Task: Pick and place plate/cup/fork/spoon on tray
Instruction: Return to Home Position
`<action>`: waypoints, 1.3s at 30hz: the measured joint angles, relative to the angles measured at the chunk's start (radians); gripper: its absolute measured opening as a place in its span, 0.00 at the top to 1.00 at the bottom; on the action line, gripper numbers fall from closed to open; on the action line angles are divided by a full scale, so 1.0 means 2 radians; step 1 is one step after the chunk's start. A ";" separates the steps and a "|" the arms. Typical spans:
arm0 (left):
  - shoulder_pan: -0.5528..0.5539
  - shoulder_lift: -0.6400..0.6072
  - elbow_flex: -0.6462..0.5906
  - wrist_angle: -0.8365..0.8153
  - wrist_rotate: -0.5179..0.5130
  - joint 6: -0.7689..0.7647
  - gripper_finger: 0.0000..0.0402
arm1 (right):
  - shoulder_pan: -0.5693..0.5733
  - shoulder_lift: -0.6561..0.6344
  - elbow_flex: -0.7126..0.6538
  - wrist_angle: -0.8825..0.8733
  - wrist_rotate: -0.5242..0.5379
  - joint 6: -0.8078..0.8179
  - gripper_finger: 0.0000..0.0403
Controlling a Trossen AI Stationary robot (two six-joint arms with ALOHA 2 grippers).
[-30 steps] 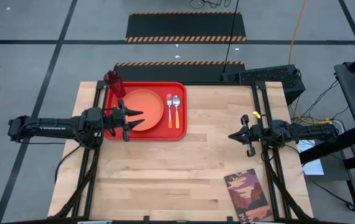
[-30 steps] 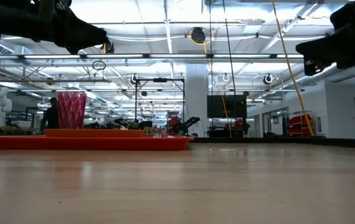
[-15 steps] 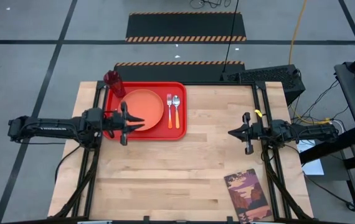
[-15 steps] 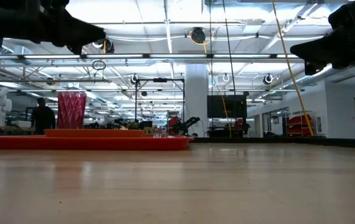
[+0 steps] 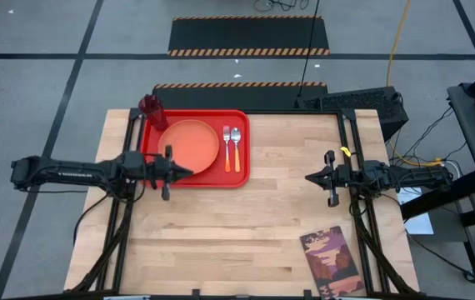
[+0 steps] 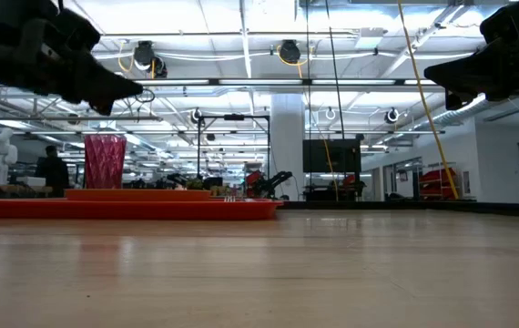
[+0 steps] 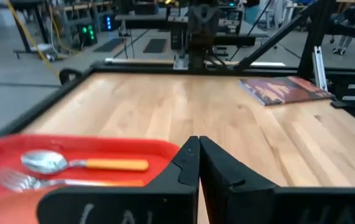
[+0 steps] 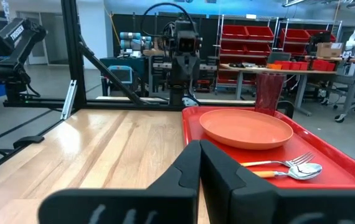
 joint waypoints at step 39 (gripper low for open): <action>-0.103 -0.172 -0.065 -0.036 -0.009 0.011 1.00 | 0.000 0.000 0.000 0.002 0.000 0.000 1.00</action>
